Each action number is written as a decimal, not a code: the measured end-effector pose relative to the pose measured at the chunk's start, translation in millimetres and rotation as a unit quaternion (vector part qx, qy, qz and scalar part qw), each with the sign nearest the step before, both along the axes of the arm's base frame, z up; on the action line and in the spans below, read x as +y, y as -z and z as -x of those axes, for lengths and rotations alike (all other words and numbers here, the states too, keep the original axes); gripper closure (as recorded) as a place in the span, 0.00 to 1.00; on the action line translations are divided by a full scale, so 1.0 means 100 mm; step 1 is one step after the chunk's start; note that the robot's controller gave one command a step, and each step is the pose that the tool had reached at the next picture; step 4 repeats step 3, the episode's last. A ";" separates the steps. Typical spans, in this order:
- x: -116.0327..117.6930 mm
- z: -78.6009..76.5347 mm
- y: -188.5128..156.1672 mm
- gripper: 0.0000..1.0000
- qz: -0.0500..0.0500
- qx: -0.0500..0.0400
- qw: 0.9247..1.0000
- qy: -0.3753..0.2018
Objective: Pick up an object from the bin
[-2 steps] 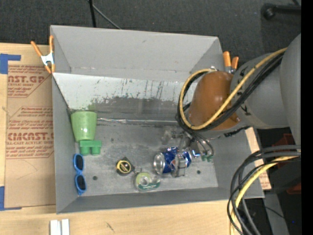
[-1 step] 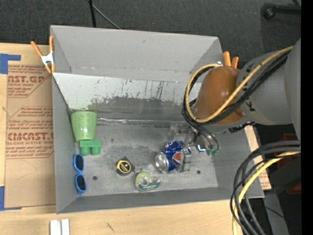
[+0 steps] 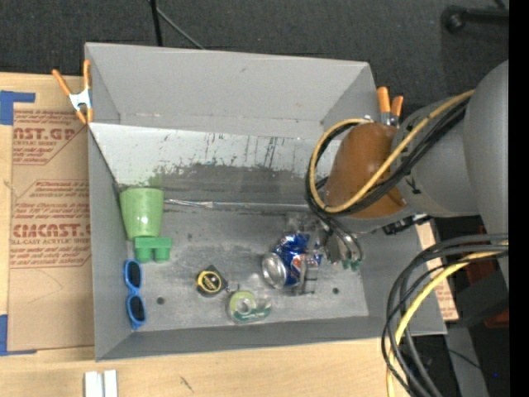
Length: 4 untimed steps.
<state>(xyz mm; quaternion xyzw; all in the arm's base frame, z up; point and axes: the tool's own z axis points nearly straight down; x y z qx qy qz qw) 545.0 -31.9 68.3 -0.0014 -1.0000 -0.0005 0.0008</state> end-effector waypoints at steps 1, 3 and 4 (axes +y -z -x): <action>0.01 0.00 0.00 0.00 0.000 0.000 1.000 0.000; 0.02 -0.02 -1.02 1.00 0.000 -0.006 1.000 -0.001; 0.02 -0.02 -1.02 1.00 0.000 -0.006 1.000 -0.001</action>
Offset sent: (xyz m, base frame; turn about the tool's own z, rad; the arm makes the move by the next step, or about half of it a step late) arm 0.0000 0.0000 0.0000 0.0000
